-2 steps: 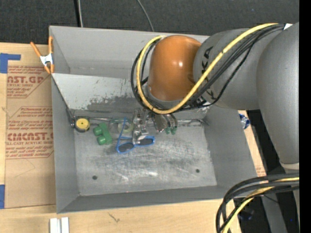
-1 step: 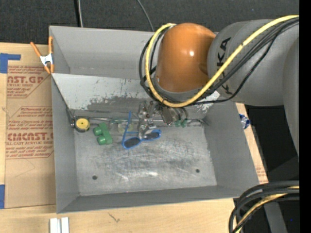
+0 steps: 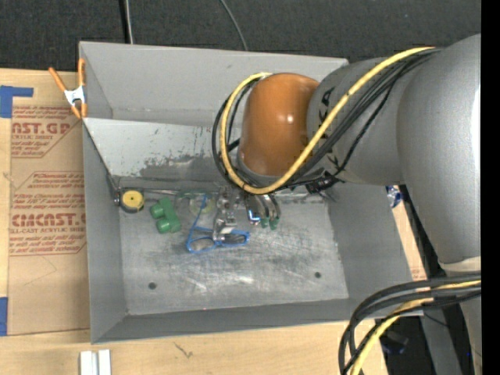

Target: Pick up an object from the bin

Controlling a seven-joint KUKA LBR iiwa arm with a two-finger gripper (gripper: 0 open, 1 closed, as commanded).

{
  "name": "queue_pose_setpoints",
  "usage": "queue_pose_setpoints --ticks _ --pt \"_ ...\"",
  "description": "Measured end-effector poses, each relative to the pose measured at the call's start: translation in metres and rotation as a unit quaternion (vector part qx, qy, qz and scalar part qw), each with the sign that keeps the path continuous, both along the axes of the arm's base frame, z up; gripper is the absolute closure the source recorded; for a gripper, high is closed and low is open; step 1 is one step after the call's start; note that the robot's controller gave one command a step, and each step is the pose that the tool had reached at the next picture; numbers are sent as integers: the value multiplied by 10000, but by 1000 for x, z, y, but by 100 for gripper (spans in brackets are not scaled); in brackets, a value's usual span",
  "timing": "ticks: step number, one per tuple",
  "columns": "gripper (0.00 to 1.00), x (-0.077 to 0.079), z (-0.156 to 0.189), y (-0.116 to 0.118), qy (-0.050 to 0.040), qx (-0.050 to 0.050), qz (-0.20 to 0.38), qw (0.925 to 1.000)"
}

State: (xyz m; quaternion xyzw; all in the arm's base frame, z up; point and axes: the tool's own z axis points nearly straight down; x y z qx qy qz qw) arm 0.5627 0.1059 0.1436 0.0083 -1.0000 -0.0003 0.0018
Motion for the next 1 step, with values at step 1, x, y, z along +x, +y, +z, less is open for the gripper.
queue_pose_setpoints --ticks 1 --pt "100 -16 177 -1 -72 2 1651 9863"
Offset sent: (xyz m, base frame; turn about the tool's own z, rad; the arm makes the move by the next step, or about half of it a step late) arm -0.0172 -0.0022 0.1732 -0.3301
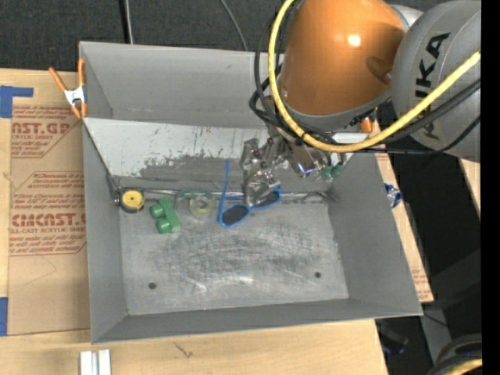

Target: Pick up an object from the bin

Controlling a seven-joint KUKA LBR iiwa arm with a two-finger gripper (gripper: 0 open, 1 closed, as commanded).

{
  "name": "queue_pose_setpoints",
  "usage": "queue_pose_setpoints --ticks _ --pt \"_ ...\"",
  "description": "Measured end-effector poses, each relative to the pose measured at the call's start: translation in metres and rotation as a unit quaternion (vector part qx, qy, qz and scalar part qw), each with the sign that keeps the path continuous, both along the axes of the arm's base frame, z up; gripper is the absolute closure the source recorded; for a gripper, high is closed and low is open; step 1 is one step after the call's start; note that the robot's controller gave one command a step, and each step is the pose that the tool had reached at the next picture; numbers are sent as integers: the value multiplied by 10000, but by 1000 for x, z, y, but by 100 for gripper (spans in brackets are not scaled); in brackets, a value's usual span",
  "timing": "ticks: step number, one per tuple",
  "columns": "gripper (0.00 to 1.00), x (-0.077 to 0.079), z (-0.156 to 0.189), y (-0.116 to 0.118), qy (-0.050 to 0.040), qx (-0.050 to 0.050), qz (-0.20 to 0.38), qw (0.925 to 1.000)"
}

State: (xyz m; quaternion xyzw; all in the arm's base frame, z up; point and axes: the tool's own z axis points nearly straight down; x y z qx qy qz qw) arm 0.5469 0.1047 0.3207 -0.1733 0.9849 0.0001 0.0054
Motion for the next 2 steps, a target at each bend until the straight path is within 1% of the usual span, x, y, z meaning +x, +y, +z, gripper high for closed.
queue_pose_setpoints --ticks 1,2 --pt "100 -35 -22 8 53 2 -1284 9917" --pt "100 -17 -182 -12 84 -15 -795 9968"
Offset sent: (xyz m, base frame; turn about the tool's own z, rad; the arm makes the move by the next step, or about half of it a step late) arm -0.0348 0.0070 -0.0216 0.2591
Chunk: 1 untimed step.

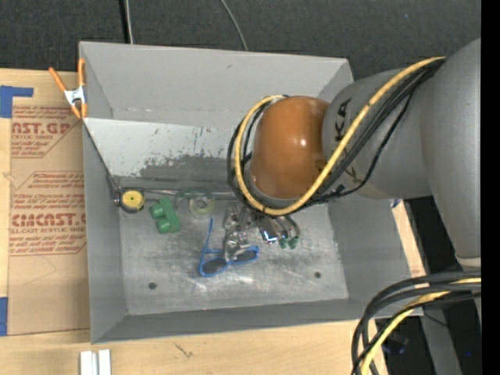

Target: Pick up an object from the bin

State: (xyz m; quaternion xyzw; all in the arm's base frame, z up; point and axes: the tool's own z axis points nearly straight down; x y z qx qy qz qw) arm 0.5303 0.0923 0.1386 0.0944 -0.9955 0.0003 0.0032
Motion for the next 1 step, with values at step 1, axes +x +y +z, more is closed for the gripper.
queue_pose_setpoints --ticks 1 --pt "100 -13 -62 -9 -80 22 1932 9811"
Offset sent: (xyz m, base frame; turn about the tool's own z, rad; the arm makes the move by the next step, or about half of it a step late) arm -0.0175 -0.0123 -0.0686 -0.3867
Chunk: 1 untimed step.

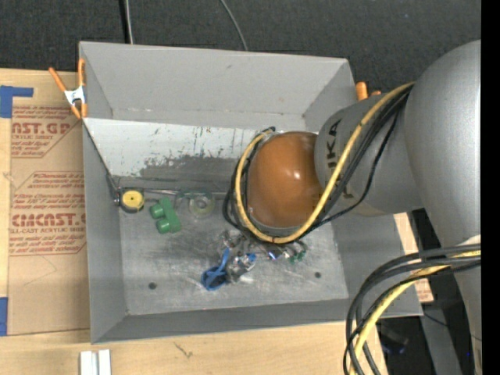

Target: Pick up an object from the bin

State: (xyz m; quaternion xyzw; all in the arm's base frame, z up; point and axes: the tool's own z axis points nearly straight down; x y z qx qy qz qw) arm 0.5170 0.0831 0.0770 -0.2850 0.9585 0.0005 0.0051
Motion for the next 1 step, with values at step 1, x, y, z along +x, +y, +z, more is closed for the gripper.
queue_pose_setpoints --ticks 1 --pt "100 -6 156 -29 -2 -15 41 10000"
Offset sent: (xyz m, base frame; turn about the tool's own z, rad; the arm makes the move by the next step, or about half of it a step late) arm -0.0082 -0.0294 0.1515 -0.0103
